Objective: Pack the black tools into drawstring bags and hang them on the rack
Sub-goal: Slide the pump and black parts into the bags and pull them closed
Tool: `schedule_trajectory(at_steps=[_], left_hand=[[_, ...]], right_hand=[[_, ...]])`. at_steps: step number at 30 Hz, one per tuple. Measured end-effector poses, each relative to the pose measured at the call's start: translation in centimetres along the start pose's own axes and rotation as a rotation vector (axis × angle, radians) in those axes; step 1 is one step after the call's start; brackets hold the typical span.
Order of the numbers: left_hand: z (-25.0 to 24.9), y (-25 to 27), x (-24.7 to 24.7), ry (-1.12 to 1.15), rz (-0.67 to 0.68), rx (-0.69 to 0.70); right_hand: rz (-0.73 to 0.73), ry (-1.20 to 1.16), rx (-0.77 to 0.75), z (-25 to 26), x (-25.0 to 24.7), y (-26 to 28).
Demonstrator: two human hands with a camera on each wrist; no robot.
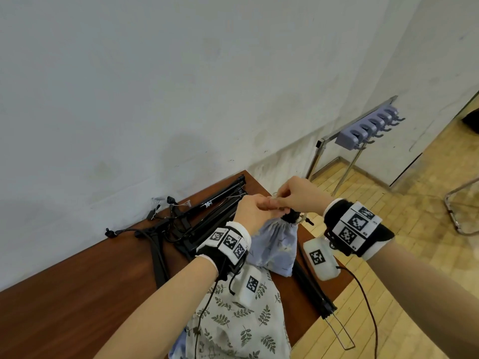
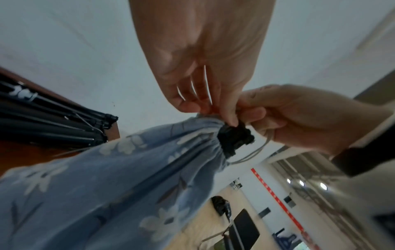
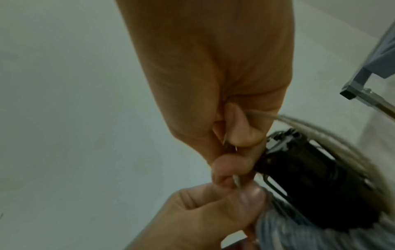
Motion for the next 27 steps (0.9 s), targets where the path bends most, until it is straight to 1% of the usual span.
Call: schedule_trajectory(at_steps=[3, 5, 7, 9, 11, 13, 14, 15, 18, 19, 22, 23, 24, 25, 26, 27], left_hand=[[-0.2, 0.0, 0.2, -0.135, 0.010, 0.070], [0.0, -0.1, 0.2, -0.243, 0.019, 0.124], [0.0, -0.1, 0.1, -0.277, 0.035, 0.146], [-0.1, 0.0, -0.2, -0.274, 0.033, 0.170], [-0.1, 0.0, -0.3, -0.283, 0.040, 0.173], [0.0, 0.0, -0.4, -0.303, 0.053, 0.160], [-0.2, 0.0, -0.5, -0.329, 0.064, 0.162], [-0.2, -0.1, -0.7, -0.352, 0.083, 0.147], [0.6, -0.2, -1.2, -0.406, 0.143, 0.083], [0.9, -0.3, -1.3, -0.434, 0.160, 0.079], [0.1, -0.1, -1.3, -0.524, 0.219, 0.125], [-0.6, -0.2, -1.3, -0.539, 0.218, 0.152], [-1.4, 0.0, -1.3, -0.533, 0.194, 0.191], [-2.2, -0.1, -1.4, -0.464, 0.143, 0.217], [-2.8, 0.0, -1.5, -0.361, 0.092, 0.222], [-3.2, -0.3, -1.4, -0.265, 0.069, 0.203]], right_hand=[[-0.017, -0.035, 0.046, -0.2, -0.3, 0.2], [-0.034, -0.136, 0.118, -0.4, -0.7, 0.3], [-0.092, -0.284, 0.220, -0.4, -1.5, 0.4], [-0.118, -0.356, 0.290, -0.1, -2.4, 0.6], [-0.098, -0.423, 0.343, 0.3, -2.8, 0.8], [-0.033, -0.635, 0.406, 0.8, -2.8, 1.2], [-0.015, -0.700, 0.415, 1.1, -2.8, 1.3], [-0.011, -0.701, 0.405, 1.4, -2.8, 1.4], [-0.021, -0.533, 0.313, 2.2, -2.4, 2.1], [-0.023, -0.523, 0.292, 2.2, -2.1, 2.2], [-0.027, -0.651, 0.330, 1.7, -1.6, 2.2], [-0.018, -0.672, 0.330, 1.8, -1.6, 1.9], [0.010, -0.659, 0.320, 2.0, -1.7, 1.6], [0.048, -0.606, 0.296, 2.3, -1.9, 1.4], [0.088, -0.540, 0.266, 2.8, -2.0, 1.3], [0.123, -0.487, 0.233, 3.4, -2.0, 1.3]])
Point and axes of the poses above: each hand's wrist, its own y-axis away from the middle knuckle, its own x-axis out of the palm, z = x × y, the point moved 3 cm from there along -y, towards the middle knuckle, and after that the axes turned 10 degrees about -z, right-handed, at the moved point
